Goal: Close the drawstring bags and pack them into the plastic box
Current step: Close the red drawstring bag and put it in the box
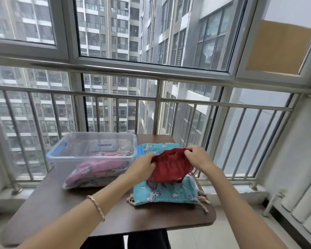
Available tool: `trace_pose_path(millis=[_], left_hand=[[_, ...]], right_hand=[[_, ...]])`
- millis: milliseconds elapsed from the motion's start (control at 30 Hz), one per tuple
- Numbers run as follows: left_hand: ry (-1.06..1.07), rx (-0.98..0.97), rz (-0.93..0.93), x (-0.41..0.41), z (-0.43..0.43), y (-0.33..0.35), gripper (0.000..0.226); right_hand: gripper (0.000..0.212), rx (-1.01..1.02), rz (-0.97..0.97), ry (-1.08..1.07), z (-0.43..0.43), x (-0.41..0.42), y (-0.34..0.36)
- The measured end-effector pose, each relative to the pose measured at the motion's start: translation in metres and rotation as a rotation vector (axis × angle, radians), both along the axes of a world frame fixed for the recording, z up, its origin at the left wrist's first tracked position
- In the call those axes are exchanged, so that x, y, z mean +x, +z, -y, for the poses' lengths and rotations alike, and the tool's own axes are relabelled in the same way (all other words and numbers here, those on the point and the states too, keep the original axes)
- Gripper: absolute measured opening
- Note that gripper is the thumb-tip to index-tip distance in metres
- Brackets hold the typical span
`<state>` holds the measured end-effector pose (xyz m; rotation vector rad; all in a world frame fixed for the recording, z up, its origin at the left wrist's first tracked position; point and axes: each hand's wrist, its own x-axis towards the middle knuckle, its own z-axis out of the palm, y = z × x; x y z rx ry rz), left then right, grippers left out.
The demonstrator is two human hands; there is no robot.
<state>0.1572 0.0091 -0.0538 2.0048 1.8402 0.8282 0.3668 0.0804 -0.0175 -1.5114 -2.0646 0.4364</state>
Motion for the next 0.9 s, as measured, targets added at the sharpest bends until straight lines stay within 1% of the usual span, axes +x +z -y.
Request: trace_pose_path(millis=[67,133,200,267,300,333,400,433,467,567,600,733,800,900], left_hand=[[-0.015,0.025,0.156,-0.013,0.013,0.013,0.012],[-0.015,0.038,0.285,-0.029,0.031,0.026,0.009],[-0.028,0.053,0.319,-0.049,0.049,0.034,0.007],[-0.038,0.052,0.328,-0.072,0.067,0.04,0.009],[-0.042,0.04,0.33,-0.084,0.075,0.041,0.01],[-0.036,0.027,0.332,-0.095,0.083,0.042,0.013],[0.01,0.025,0.306,-0.117,0.098,0.043,0.025],[0.041,0.033,0.281,-0.127,0.105,0.043,0.03],[0.065,0.043,0.252,-0.135,0.111,0.043,0.031],[0.139,0.052,0.155,-0.156,0.124,0.041,0.014],[0.156,0.052,0.138,-0.162,0.127,0.039,0.011],[0.187,0.016,0.065,-0.18,0.136,0.027,0.013],[0.203,0.015,0.065,-0.185,0.139,0.023,0.014],[0.237,0.029,0.053,-0.193,0.14,0.019,0.019]], right_hand=[[0.025,0.032,-0.114,0.039,0.006,0.001,0.01],[0.023,-0.038,-0.246,0.11,0.015,-0.004,0.019],[0.014,-0.162,-0.382,0.213,0.025,-0.013,0.025],[0.004,-0.284,-0.451,0.285,0.03,-0.024,0.025],[0.006,-0.32,-0.444,0.304,0.032,-0.03,0.024],[0.013,-0.347,-0.432,0.331,0.034,-0.036,0.021],[0.031,-0.399,-0.4,0.395,0.038,-0.048,0.016],[0.032,-0.415,-0.372,0.434,0.04,-0.055,0.013],[0.031,-0.423,-0.33,0.465,0.042,-0.06,0.01],[0.022,-0.409,-0.237,0.508,0.045,-0.078,-0.002],[0.019,-0.403,-0.223,0.51,0.045,-0.083,-0.005],[0.009,-0.328,-0.147,0.509,0.044,-0.094,-0.014],[0.01,-0.28,-0.103,0.499,0.046,-0.095,-0.015],[0.012,-0.282,-0.053,0.501,0.047,-0.093,-0.015]])
